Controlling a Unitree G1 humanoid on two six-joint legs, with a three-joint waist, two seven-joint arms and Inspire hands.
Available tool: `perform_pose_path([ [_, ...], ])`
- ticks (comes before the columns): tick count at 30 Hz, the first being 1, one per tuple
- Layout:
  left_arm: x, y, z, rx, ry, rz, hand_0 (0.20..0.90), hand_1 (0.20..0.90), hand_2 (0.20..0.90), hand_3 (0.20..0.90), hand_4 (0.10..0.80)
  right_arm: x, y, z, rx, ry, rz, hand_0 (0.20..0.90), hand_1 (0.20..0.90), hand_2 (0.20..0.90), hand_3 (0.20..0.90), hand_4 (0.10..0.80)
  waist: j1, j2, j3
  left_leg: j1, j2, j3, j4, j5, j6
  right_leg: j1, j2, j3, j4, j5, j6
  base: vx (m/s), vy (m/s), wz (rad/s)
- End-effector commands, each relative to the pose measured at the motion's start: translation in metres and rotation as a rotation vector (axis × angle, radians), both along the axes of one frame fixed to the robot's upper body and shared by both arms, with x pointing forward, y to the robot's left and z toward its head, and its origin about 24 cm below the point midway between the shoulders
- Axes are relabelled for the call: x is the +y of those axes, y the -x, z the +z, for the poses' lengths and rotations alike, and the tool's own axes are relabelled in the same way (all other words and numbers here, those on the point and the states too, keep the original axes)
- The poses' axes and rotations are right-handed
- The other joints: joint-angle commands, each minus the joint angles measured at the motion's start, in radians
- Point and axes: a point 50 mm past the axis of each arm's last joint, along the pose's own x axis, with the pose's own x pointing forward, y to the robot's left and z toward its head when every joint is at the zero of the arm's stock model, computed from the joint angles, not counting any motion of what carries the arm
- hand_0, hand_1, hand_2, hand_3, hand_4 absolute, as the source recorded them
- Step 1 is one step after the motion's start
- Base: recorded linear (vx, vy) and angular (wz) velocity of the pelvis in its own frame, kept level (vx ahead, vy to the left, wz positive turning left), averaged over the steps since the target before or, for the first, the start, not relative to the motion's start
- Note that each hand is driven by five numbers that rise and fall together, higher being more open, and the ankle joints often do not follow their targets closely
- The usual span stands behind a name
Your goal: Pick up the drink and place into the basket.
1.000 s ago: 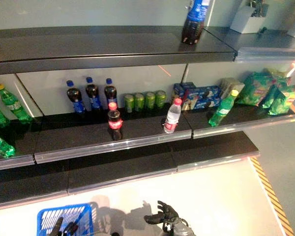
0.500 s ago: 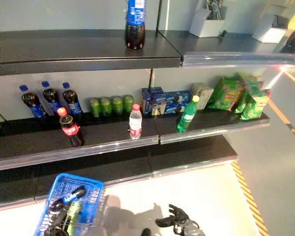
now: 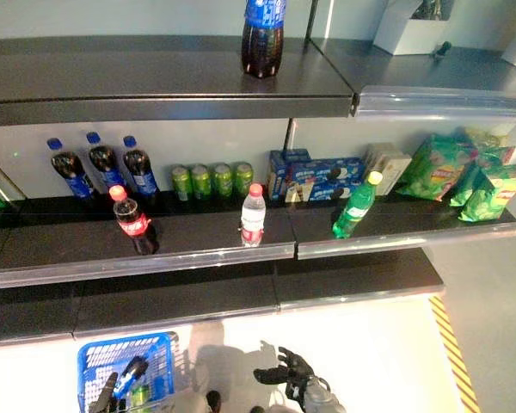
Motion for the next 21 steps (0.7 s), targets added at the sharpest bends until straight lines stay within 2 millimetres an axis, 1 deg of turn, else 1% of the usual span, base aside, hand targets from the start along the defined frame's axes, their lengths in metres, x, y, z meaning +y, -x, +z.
perform_pose_path([
  [1,0.013,-0.039,0.017,-0.149,-0.145,-0.136,0.300,0.300,0.300,0.200,0.100,-0.012,-0.006,0.003,-0.021,0.029,-0.052,0.900,0.900,0.900,0.900,0.800,-0.031,0.043,-0.049,-0.052,-0.047,0.010,-0.044,0.050,-0.019,0.092,-0.033,-0.022,-0.211,0.196,-0.019,0.167,-0.282,0.24],
  [2,0.009,-0.054,0.021,-0.181,-0.146,-0.156,0.300,0.300,0.300,0.200,0.100,-0.012,-0.007,0.003,-0.031,0.030,-0.064,0.900,0.900,0.900,0.900,0.800,-0.039,0.044,-0.041,-0.044,-0.047,-0.007,-0.048,0.044,-0.021,0.084,-0.085,0.002,-0.339,0.235,-0.019,0.139,-0.382,0.24],
  [3,0.005,-0.068,0.026,-0.220,-0.150,-0.180,0.300,0.300,0.300,0.200,0.100,-0.012,-0.009,0.004,-0.045,0.031,-0.069,0.900,0.900,0.900,0.900,0.800,-0.044,0.052,-0.034,-0.043,-0.037,-0.019,-0.051,0.036,-0.024,0.077,-0.117,0.020,-0.416,0.250,-0.014,0.080,-0.366,0.35],
  [4,0.004,-0.073,0.028,-0.236,-0.153,-0.188,0.300,0.300,0.300,0.200,0.100,-0.012,-0.009,0.004,-0.051,0.032,-0.070,0.900,0.900,0.900,0.900,0.800,-0.044,0.051,-0.031,-0.037,-0.030,-0.021,-0.054,0.028,-0.034,0.076,-0.160,0.027,-0.510,0.304,-0.002,0.068,-0.421,0.47],
  [5,0.004,-0.077,0.030,-0.247,-0.159,-0.185,0.300,0.300,0.300,0.200,0.100,-0.011,-0.010,0.005,-0.054,0.032,-0.064,0.900,0.900,0.900,0.900,0.800,-0.043,0.056,-0.027,-0.029,-0.015,-0.019,-0.062,0.023,-0.043,0.080,-0.187,0.026,-0.550,0.336,0.008,0.093,-0.536,0.59],
  [6,0.005,-0.079,0.032,-0.249,-0.164,-0.165,0.300,0.300,0.300,0.200,0.100,-0.008,-0.014,0.006,-0.064,0.034,-0.042,0.900,0.900,0.900,0.900,0.800,-0.045,0.057,-0.023,-0.011,0.019,-0.027,-0.073,0.012,-0.061,0.075,-0.215,0.054,-0.619,0.383,0.028,0.084,-0.557,0.51],
  [7,0.007,-0.080,0.034,-0.243,-0.167,-0.158,0.300,0.300,0.300,0.200,0.100,-0.006,-0.017,0.008,-0.070,0.032,-0.021,0.900,0.900,0.900,0.900,0.800,-0.046,0.056,-0.021,-0.007,0.044,-0.031,-0.074,0.012,-0.071,0.080,-0.213,0.063,-0.613,0.361,0.035,0.083,-0.596,0.36],
  [8,0.009,-0.079,0.035,-0.227,-0.172,-0.148,0.300,0.300,0.300,0.200,0.100,-0.005,-0.020,0.010,-0.077,0.030,-0.003,0.900,0.900,0.900,0.900,0.800,-0.043,0.052,-0.021,-0.009,0.070,-0.033,-0.065,0.012,-0.084,0.089,-0.210,0.061,-0.601,0.330,0.041,0.074,-0.539,0.29],
  [9,0.010,-0.075,0.034,-0.193,-0.177,-0.132,0.300,0.300,0.300,0.200,0.100,-0.003,-0.021,0.011,-0.074,0.025,0.016,0.900,0.900,0.900,0.900,0.800,-0.035,0.042,-0.026,-0.010,0.100,-0.021,-0.063,0.021,-0.101,0.113,-0.199,0.032,-0.605,0.300,0.042,0.086,-0.557,0.28],
  [11,0.012,-0.061,0.029,-0.130,-0.189,-0.108,0.300,0.300,0.300,0.200,0.100,-0.002,-0.020,0.011,-0.057,0.029,0.055,0.900,0.900,0.900,0.900,0.800,-0.030,0.026,-0.039,-0.012,0.147,-0.021,-0.071,0.044,-0.124,0.138,-0.162,0.021,-0.605,0.257,0.030,0.078,-0.482,0.34],
  [12,0.012,-0.061,0.029,-0.130,-0.189,-0.108,0.300,0.300,0.300,0.200,0.100,-0.002,-0.020,0.011,-0.056,0.029,0.055,0.900,0.900,0.900,0.900,0.800,-0.030,0.026,-0.039,-0.011,0.148,-0.022,-0.071,0.044,-0.125,0.138,-0.161,0.020,-0.605,0.256,0.029,0.060,-0.440,0.16],
  [14,0.013,-0.034,0.019,-0.051,-0.158,-0.090,0.300,0.300,0.300,0.200,0.100,-0.008,-0.016,0.012,-0.078,0.024,0.098,0.900,0.900,0.900,0.900,0.800,-0.023,0.002,-0.042,-0.029,0.208,-0.001,-0.072,0.092,-0.154,0.164,-0.122,-0.016,-0.629,0.237,-0.009,0.063,-0.479,-0.04],
  [15,0.010,-0.028,0.015,-0.030,-0.146,-0.093,0.300,0.300,0.300,0.200,0.100,-0.011,-0.015,0.012,-0.076,0.034,0.088,0.900,0.900,0.900,0.900,0.800,-0.024,-0.001,-0.040,-0.043,0.217,0.012,-0.069,0.107,-0.157,0.171,-0.113,-0.030,-0.633,0.234,-0.020,0.029,-0.330,0.10],
  [16,0.009,-0.027,0.015,-0.027,-0.141,-0.096,0.300,0.300,0.300,0.200,0.100,-0.013,-0.014,0.012,-0.076,0.039,0.082,0.900,0.900,0.900,0.900,0.800,-0.026,-0.001,-0.039,-0.053,0.219,0.019,-0.066,0.114,-0.158,0.172,-0.111,-0.039,-0.633,0.232,-0.024,-0.061,-0.219,0.35],
  [17,0.002,-0.029,0.012,-0.031,-0.118,-0.121,0.300,0.300,0.300,0.200,0.100,-0.020,-0.010,0.011,-0.076,0.054,0.053,0.900,0.900,0.900,0.900,0.800,-0.038,0.003,-0.032,-0.086,0.230,0.081,-0.049,0.145,-0.169,0.175,-0.104,-0.075,-0.633,0.225,-0.037,-0.095,-0.166,0.44],
  [18,-0.001,-0.030,0.012,-0.040,-0.112,-0.153,0.300,0.300,0.300,0.200,0.100,-0.025,-0.008,0.011,-0.083,0.058,0.038,0.900,0.900,0.900,0.900,0.800,-0.044,0.007,-0.030,-0.098,0.233,0.109,-0.046,0.158,-0.177,0.176,-0.102,-0.095,-0.638,0.224,-0.042,-0.104,-0.148,0.69],
  [20,-0.005,-0.033,0.011,-0.052,-0.105,-0.184,0.300,0.300,0.300,0.200,0.100,-0.029,-0.007,0.012,-0.104,0.066,0.044,0.900,0.900,0.900,0.900,0.800,-0.047,0.013,-0.026,-0.107,0.234,0.108,-0.062,0.181,-0.188,0.178,-0.100,-0.112,-0.648,0.228,-0.043,-0.057,-0.036,0.72],
  [21,-0.009,-0.033,0.010,-0.061,-0.098,-0.189,0.300,0.300,0.300,0.200,0.100,-0.033,-0.011,0.015,-0.129,0.071,0.058,0.900,0.900,0.900,0.900,0.800,-0.046,0.017,-0.023,-0.097,0.223,0.084,-0.083,0.178,-0.189,0.179,-0.101,-0.112,-0.654,0.231,-0.041,-0.033,0.019,0.58],
])
